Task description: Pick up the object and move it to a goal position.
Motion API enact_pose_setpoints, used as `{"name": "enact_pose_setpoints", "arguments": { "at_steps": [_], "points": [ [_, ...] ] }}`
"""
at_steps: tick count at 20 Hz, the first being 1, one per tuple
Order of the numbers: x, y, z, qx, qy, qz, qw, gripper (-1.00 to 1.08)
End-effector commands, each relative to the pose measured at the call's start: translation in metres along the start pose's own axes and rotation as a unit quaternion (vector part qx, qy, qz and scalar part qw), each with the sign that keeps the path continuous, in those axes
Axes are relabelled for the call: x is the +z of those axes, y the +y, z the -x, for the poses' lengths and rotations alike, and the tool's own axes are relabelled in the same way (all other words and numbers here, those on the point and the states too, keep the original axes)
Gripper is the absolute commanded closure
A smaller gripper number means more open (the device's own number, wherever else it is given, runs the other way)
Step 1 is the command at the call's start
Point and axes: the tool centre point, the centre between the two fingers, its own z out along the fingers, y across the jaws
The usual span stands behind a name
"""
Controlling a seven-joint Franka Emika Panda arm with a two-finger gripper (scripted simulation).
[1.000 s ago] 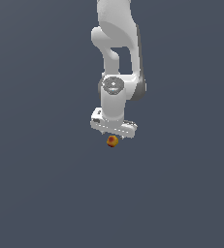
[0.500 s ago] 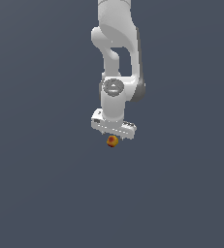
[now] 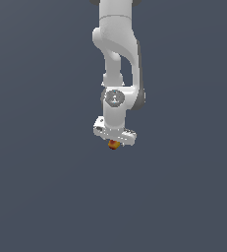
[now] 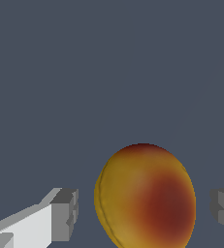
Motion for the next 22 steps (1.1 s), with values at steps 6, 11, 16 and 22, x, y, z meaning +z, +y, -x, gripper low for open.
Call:
{"name": "enact_pose_setpoints", "arguments": {
  "at_steps": [6, 11, 16, 22],
  "points": [
    [0.009, 0.0, -0.001, 0.0, 0.001, 0.0, 1.0, 1.08],
    [0.009, 0.0, -0.001, 0.0, 0.001, 0.0, 1.0, 1.08],
    [0.008, -0.001, -0.001, 0.0, 0.001, -0.001, 1.0, 1.08],
    [0.006, 0.013, 0.003, 0.0, 0.001, -0.001, 1.0, 1.08]
  ]
}}
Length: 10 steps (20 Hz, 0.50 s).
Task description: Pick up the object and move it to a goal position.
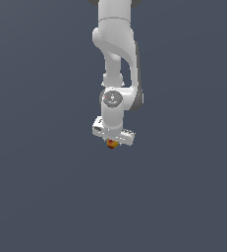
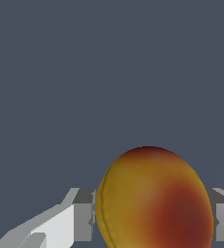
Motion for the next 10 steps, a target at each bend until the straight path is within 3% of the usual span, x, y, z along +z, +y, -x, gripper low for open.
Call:
{"name": "enact_pose_setpoints", "arguments": {
  "at_steps": [1, 10],
  "points": [
    [-0.002, 0.01, 0.002, 0.001, 0.001, 0.0, 1.0, 1.08],
    [-0.013, 0.081, 0.018, 0.001, 0.0, 0.0, 1.0, 1.08]
  ]
}}
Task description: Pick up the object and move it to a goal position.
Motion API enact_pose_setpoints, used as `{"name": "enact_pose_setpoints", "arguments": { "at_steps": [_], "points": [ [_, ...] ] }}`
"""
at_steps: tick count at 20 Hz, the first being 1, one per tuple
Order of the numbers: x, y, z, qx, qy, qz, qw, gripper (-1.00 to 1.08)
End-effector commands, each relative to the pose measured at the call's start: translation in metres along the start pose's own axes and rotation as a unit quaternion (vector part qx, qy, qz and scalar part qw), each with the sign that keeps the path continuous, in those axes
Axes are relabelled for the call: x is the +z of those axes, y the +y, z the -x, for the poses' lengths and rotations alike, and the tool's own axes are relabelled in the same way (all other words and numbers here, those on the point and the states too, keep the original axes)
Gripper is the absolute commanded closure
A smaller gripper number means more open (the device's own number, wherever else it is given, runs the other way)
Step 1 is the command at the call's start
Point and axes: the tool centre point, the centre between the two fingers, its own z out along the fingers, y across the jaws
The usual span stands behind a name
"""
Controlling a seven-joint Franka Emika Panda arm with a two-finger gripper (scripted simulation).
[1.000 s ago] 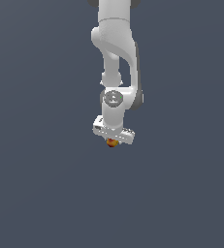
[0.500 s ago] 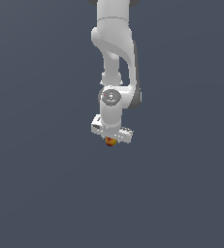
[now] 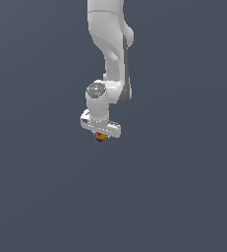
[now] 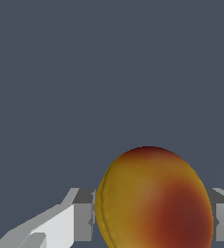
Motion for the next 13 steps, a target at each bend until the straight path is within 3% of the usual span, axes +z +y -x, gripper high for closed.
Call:
{"name": "enact_pose_setpoints", "arguments": {
  "at_steps": [1, 7, 13],
  "points": [
    [-0.004, 0.021, 0.004, 0.0, 0.001, 0.0, 1.0, 1.08],
    [-0.009, 0.054, 0.011, 0.0, 0.0, 0.0, 1.0, 1.08],
    [-0.01, 0.062, 0.011, 0.0, 0.0, 0.0, 1.0, 1.08]
  ]
}}
